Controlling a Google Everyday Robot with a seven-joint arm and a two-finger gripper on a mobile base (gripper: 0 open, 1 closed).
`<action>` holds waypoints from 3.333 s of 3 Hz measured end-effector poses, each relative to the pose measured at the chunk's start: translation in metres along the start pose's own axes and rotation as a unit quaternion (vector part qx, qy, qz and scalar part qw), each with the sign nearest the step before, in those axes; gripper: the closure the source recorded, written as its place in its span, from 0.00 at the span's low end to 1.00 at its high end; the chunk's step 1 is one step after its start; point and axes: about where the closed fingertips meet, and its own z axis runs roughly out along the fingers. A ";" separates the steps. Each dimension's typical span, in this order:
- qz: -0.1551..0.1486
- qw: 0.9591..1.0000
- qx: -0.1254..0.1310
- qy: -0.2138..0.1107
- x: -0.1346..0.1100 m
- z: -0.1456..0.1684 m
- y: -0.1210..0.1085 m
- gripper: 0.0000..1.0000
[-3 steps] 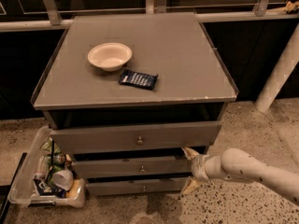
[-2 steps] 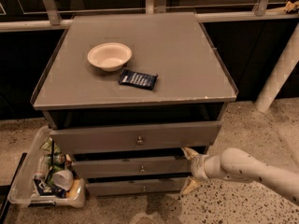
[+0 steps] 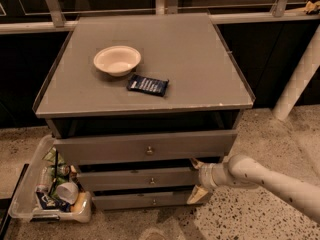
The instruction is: Open middle drawer
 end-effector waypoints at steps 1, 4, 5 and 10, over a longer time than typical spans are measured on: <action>0.001 1.000 0.001 -0.001 0.001 0.001 -0.002 0.00; -0.004 1.000 -0.007 -0.022 0.000 -0.002 0.018 0.64; -0.004 1.000 -0.007 -0.022 -0.005 -0.007 0.015 0.87; 0.008 0.999 -0.018 -0.040 -0.003 -0.009 0.024 0.37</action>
Offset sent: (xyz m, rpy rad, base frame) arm 0.0023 -0.0003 -0.0009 0.0021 -0.0007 -0.0024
